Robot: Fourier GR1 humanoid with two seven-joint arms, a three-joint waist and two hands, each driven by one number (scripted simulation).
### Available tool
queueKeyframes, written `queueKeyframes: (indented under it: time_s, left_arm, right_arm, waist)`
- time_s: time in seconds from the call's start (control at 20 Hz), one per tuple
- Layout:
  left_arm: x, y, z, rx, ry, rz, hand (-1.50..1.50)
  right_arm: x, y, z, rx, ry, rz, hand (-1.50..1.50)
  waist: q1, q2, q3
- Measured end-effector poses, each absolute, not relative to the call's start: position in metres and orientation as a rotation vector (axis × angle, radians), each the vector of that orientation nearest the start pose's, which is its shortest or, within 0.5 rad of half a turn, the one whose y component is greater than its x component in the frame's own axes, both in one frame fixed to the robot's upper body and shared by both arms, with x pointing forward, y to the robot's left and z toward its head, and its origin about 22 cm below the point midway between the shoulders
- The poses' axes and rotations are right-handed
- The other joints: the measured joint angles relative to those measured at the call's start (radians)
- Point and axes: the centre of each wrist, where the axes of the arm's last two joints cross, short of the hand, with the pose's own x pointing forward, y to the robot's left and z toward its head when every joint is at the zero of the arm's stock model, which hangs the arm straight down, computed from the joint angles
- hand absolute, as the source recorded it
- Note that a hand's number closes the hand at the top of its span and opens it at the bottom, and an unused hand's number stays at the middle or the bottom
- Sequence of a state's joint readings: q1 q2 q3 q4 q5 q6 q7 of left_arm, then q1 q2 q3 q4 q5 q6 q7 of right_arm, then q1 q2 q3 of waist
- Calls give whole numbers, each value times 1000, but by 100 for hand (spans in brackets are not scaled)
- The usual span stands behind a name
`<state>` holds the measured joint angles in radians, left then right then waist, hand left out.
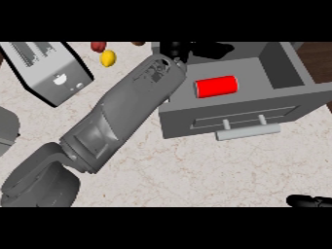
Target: Pick up the can, place it into the drawer and close the drawer
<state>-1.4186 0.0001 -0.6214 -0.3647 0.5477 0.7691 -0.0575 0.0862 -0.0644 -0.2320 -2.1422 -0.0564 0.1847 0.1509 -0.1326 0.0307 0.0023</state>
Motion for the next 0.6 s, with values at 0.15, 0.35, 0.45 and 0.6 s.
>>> queueKeyframes:
  time_s: [0.15,0.35,0.45,0.6]
  left_arm:
    - [430,-2,159,336,-1773,-166,-150]
    - [429,-4,161,301,-1761,-141,-150]
    - [428,-6,166,283,-1764,-127,-150]
    - [426,-8,167,250,-1763,-100,-150]
  right_arm:
    - [180,-292,127,-223,-1933,123,-150]
    - [179,-294,139,-323,-1971,230,-150]
    - [176,-290,141,-359,-1988,286,-150]
    - [180,-285,148,-409,-2011,370,-150]
  waist:
    - [1,0,0]
    - [11,-2,-1]
    - [15,-3,-1]
    - [25,-3,-1]
